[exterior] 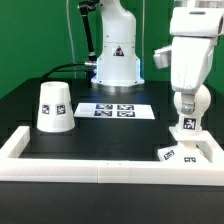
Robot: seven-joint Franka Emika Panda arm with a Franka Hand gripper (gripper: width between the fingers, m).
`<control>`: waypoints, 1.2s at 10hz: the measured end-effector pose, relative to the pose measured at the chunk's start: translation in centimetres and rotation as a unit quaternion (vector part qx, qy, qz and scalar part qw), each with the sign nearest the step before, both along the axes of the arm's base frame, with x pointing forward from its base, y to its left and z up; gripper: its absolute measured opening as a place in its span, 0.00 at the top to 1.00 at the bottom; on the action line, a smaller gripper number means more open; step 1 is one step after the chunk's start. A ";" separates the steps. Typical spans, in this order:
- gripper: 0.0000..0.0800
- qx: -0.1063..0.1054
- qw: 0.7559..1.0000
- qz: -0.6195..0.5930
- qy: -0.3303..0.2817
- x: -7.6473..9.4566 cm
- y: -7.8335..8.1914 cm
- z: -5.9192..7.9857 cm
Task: Assemble lamp
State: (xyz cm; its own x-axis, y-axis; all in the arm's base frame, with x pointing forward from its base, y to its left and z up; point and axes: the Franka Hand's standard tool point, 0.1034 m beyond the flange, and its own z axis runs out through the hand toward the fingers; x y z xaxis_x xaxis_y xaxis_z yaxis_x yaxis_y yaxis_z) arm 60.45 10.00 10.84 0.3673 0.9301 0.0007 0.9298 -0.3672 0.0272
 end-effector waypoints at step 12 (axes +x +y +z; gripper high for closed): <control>0.28 0.018 0.859 -0.512 -0.013 0.2 0.0 0.1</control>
Offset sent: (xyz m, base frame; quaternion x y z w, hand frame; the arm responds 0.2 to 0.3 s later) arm -0.0091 0.0048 0.0032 -0.0173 -0.0101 0.3227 0.9463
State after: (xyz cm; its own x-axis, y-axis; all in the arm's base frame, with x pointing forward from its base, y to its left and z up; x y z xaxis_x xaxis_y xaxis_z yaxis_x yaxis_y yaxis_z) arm 60.65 10.00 10.97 0.9919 0.1190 0.0435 0.1184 -0.9928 0.0149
